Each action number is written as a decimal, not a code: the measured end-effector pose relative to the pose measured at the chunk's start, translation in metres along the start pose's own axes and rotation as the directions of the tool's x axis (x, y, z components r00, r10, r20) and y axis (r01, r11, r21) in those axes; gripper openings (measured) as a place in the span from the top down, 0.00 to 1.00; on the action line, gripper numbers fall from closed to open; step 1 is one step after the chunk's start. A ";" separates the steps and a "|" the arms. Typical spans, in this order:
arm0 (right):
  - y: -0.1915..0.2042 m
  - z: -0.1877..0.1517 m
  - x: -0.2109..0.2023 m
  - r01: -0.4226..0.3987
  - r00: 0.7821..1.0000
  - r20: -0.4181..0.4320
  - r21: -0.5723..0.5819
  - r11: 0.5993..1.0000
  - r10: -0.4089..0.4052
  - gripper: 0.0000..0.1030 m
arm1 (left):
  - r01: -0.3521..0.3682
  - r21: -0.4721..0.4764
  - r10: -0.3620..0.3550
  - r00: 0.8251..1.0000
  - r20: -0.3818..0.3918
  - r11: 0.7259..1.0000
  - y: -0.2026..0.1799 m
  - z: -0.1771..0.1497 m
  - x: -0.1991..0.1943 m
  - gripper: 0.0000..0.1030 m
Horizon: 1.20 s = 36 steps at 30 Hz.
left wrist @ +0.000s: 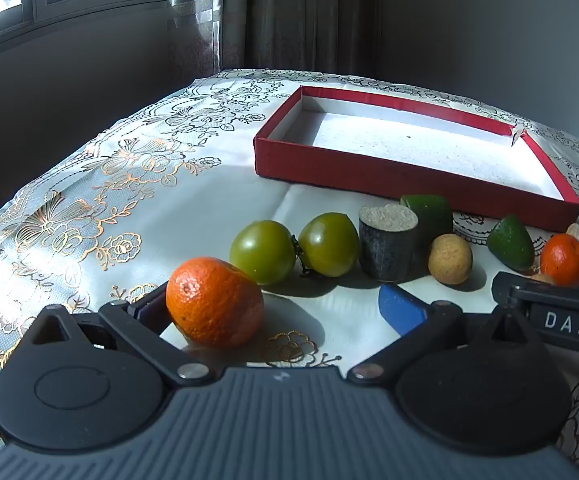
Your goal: Organize fruits
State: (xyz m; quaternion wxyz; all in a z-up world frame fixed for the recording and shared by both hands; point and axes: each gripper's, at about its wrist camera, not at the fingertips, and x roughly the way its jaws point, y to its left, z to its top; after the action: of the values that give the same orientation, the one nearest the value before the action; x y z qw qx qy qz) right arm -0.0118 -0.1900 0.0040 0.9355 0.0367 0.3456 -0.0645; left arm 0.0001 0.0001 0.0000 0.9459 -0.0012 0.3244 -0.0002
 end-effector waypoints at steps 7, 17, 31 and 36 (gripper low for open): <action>0.000 0.000 0.000 0.000 1.000 -0.001 -0.001 1.000 0.000 0.00 | -0.011 -0.006 0.011 1.000 0.003 1.000 -0.001 -0.001 -0.001 0.00; 0.000 -0.001 -0.001 -0.001 1.000 -0.001 0.001 1.000 0.001 0.00 | -0.012 -0.008 0.012 1.000 0.001 1.000 -0.002 -0.002 -0.001 0.00; -0.001 0.000 0.000 -0.002 1.000 -0.001 0.001 1.000 0.002 0.00 | -0.014 -0.003 0.014 0.999 -0.030 1.000 0.000 0.002 0.003 0.00; 0.001 -0.004 -0.003 -0.012 1.000 0.000 0.002 1.000 0.012 0.00 | -0.007 0.005 0.007 1.000 -0.029 1.000 0.001 0.002 0.003 0.00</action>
State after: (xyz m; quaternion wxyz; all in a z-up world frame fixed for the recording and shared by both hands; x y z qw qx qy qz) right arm -0.0166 -0.1879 0.0033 0.9358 0.0397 0.3453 -0.0592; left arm 0.0034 0.0014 -0.0006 0.9411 0.0020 0.3382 0.0023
